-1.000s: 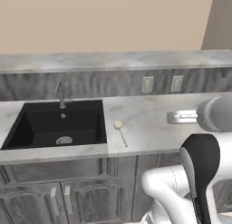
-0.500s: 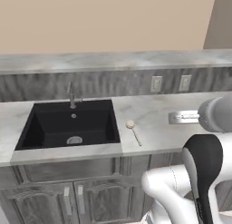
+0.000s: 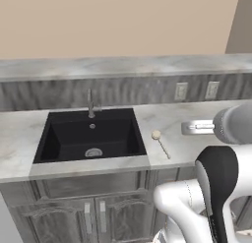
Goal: Grab the spray bottle from the cabinet, then place it next to the cutting board for sanitizing. Then grab the dish brush from the countertop next to the sink and place it next to the cutting board.
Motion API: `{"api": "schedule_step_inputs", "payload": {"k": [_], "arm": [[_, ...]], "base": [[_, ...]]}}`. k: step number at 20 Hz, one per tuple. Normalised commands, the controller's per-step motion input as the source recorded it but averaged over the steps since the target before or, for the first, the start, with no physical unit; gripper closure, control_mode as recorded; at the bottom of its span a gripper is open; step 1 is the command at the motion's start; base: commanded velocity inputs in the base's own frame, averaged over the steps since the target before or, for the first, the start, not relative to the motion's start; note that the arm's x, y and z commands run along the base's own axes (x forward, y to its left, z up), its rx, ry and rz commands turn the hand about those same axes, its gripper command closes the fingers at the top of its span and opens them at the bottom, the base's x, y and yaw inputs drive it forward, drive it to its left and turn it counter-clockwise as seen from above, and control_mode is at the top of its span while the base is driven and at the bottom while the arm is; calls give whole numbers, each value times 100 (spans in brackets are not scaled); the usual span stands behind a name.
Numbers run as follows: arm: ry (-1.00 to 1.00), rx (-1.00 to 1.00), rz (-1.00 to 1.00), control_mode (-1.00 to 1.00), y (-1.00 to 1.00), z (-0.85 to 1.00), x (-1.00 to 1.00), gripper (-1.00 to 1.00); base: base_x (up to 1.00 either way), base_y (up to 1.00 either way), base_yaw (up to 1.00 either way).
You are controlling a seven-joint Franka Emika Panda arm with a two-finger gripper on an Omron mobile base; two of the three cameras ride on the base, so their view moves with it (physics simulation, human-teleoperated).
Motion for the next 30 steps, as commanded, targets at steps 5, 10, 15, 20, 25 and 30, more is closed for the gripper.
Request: {"api": "schedule_step_inputs", "payload": {"k": [5, 10, 15, 20, 25, 30], "arm": [[0, 0, 0, 100, 0, 0, 0, -100], [0, 0, 0, 100, 0, 0, 0, -100], [5, 2, 2, -100, -20, -27, 30, -100], [35, 2, 2, -100, 0, -80, 88, -100], [27, 1, 3, -100, 5, -41, 87, -100], [13, 1, 4, -100, -4, -30, 56, -100]], "base": [[36, 0, 0], [9, -1, 0], [0, 0, 0], [0, 0, 0], [0, 0, 0], [0, 0, 0]]}}
